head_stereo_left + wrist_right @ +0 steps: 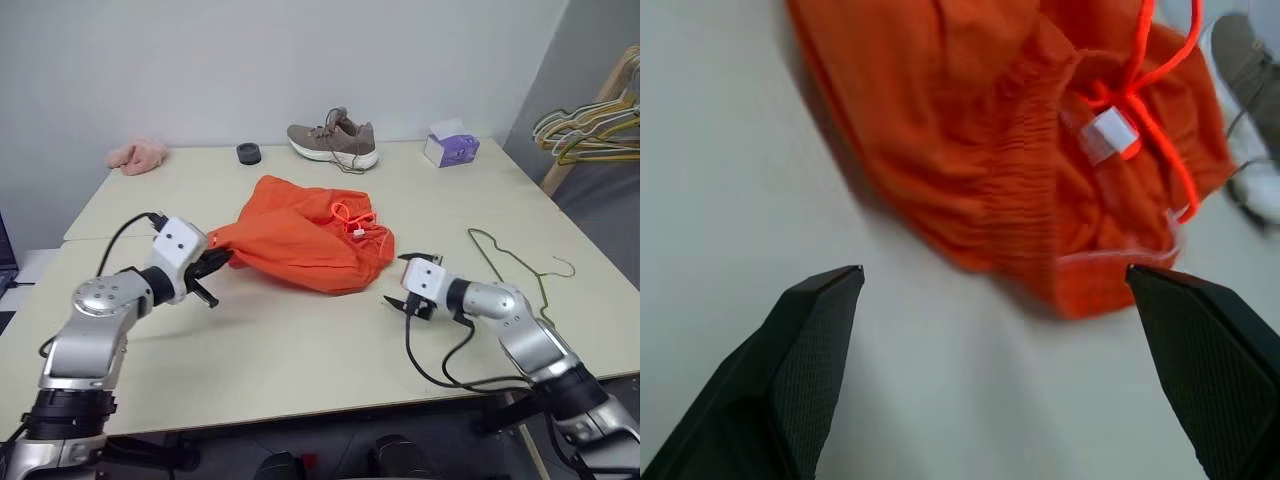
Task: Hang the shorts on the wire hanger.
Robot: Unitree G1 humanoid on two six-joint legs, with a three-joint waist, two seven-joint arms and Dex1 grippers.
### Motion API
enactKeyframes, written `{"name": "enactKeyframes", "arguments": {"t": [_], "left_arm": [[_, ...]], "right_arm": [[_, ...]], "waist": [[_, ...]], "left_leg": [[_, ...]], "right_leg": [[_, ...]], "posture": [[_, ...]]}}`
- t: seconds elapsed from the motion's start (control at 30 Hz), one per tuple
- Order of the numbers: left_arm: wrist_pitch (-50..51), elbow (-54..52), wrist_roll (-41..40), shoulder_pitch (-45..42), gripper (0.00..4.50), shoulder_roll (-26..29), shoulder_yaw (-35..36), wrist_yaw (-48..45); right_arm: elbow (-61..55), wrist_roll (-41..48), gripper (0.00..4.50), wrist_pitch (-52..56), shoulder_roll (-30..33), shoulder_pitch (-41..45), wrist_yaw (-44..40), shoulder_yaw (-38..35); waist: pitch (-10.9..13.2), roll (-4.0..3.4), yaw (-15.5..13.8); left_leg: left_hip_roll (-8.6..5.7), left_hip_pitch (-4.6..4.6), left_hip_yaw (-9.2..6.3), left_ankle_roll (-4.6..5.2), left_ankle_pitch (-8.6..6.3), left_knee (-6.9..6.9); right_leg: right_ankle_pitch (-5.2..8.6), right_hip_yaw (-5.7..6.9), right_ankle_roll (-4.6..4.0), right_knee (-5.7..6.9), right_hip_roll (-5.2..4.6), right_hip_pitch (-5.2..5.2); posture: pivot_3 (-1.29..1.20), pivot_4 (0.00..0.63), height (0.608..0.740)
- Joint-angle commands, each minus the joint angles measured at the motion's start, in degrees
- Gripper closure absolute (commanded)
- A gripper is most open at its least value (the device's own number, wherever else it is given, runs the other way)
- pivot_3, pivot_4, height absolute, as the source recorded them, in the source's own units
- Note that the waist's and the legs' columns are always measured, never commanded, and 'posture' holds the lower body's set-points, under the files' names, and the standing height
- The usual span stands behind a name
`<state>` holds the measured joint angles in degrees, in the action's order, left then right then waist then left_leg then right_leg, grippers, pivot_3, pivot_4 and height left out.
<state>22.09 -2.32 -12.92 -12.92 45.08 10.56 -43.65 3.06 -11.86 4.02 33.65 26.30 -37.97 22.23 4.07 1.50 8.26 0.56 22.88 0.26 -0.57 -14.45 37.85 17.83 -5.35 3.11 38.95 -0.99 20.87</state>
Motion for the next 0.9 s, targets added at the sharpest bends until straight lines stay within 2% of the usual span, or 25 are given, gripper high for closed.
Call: {"name": "enactKeyframes", "arguments": {"t": [0.03,0.27,0.37,0.53,0.67,0.8,0.9], "left_arm": [[-0.9,0.1,-1.4,1.0,4.49,1.5,3.7,-0.9],[0.3,-0.6,-3.7,2.6,4.49,2.6,6.0,-2.4],[0.7,-0.8,-4.2,2.8,4.49,3.4,6.3,-3.4],[0.4,-0.3,-4.2,3.6,4.49,4.1,6.8,-4.1],[-0.5,0.5,-3.5,4.4,4.50,4.7,7.0,-4.4],[-1.5,1.3,-3.0,4.9,4.50,5.1,6.9,-4.4],[-2.6,1.9,-2.2,4.7,4.50,5.1,5.5,-4.8]], "right_arm": [[2.6,-3.5,0.00,-7.7,-1.5,3.0,-0.2,2.5],[9.9,-12.1,0.00,-17.3,-7.9,8.5,1.9,9.3],[14.9,-17.2,0.00,-17.9,-13.5,12.5,6.7,11.6],[25.0,-22.3,0.00,-15.5,-18.6,17.2,12.8,12.5],[31.1,-24.2,0.95,-15.6,-19.3,19.5,15.9,12.0],[32.7,-23.9,2.41,-17.0,-18.4,20.1,16.2,11.2],[29.7,-22.3,3.47,-19.2,-15.6,20.1,13.6,9.9]], "waist": [[0.0,0.00,-0.1],[0.0,0.01,-0.3],[0.0,0.03,-0.1],[0.0,0.04,-0.1],[-0.1,0.07,-0.4],[0.0,0.07,-0.1],[0.0,0.06,0.0]], "left_leg": [[0.02,0.03,-0.02,-0.06,-0.04,-0.01],[0.04,0.16,-0.16,-0.15,-0.09,0.01],[0.04,0.10,-0.16,-0.15,-0.08,0.06],[0.03,0.04,-0.20,-0.17,-0.07,0.06],[0.01,0.05,-0.29,-0.18,-0.07,0.06],[0.01,0.05,-0.28,-0.18,-0.07,0.05],[0.01,0.04,-0.28,-0.18,-0.07,0.05]], "right_leg": [[0.01,-0.01,0.01,0.00,-0.01,0.03],[0.02,0.02,0.03,0.11,-0.03,0.20],[0.00,0.05,0.01,0.17,-0.03,0.21],[-0.02,0.19,-0.01,0.25,-0.02,0.31],[-0.02,0.21,-0.02,0.17,-0.08,0.35],[-0.02,0.20,-0.02,0.17,-0.10,0.33],[-0.02,0.20,-0.02,0.28,-0.09,0.28]], "posture": [[-0.10,0.031,0.740],[-0.08,0.027,0.740],[-0.08,0.026,0.740],[-0.07,0.025,0.740],[-0.07,0.025,0.740],[-0.07,0.025,0.740],[-0.08,0.026,0.740]]}}
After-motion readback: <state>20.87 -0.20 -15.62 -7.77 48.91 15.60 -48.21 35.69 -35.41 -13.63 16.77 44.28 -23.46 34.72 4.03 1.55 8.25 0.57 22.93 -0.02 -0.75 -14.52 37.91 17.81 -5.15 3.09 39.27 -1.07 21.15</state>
